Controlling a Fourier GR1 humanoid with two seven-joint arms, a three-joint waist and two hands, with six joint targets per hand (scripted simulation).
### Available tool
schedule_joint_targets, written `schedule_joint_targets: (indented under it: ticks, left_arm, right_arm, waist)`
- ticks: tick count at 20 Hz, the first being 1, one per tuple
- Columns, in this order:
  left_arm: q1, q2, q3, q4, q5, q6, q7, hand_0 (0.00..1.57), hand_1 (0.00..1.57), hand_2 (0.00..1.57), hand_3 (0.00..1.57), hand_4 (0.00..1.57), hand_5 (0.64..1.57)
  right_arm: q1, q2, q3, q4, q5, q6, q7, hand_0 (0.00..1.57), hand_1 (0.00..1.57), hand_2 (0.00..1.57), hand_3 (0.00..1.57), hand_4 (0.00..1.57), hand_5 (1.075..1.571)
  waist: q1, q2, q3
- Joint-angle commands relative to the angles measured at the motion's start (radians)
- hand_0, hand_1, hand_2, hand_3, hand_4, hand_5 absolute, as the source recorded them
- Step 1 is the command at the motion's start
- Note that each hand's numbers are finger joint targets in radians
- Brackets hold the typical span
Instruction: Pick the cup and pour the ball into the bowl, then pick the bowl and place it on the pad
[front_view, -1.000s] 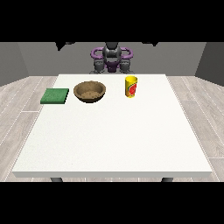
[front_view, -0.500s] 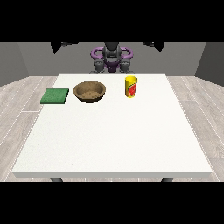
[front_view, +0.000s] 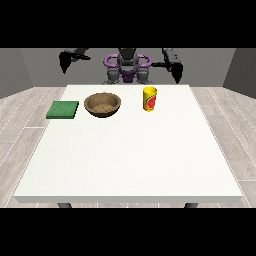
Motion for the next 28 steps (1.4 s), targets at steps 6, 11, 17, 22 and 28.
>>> schedule_joint_targets:
  ticks: [6,11,17,22,28]
  left_arm:
    - [-0.091,-0.09,-0.049,0.273,-0.092,0.12,-0.277,0.0,0.0,0.0,0.0,0.0,1.523]
    - [-0.172,-0.041,0.046,0.495,-0.054,0.112,-0.414,0.0,0.0,0.0,0.0,0.0,1.518]
    - [-0.256,-0.058,0.043,0.686,-0.073,0.167,-0.511,0.0,0.0,0.0,0.0,0.0,1.52]
    - [-0.299,-0.029,0.072,0.793,-0.05,0.137,-0.613,0.0,0.0,0.0,0.0,0.0,1.523]
    - [-0.352,-0.041,0.015,0.82,-0.156,0.317,-0.605,1.02,1.02,1.1,0.89,1.47,0.776]
  right_arm:
    - [-0.082,-0.015,-0.048,0.126,0.012,0.017,-0.122,0.0,0.0,0.0,0.0,0.0,1.57]
    - [-0.045,-0.046,-0.039,0.095,-0.012,0.097,-0.119,0.0,0.0,0.0,0.0,0.0,1.57]
    - [-0.035,0.039,0.045,0.036,0.054,0.022,-0.09,0.0,0.0,0.0,0.0,0.0,1.571]
    - [-0.1,-0.038,-0.045,0.157,0.014,0.08,-0.163,0.0,0.0,0.0,0.0,0.0,1.571]
    - [-0.117,-0.046,-0.03,0.172,0.025,0.096,-0.161,0.0,0.0,0.0,0.0,0.0,1.57]
  waist:
    - [-0.018,0.103,0.0001]
    - [-0.069,0.118,-0.0003]
    - [-0.09,0.112,-0.0006]
    - [-0.065,0.17,-0.0003]
    - [-0.106,0.178,0.0005]
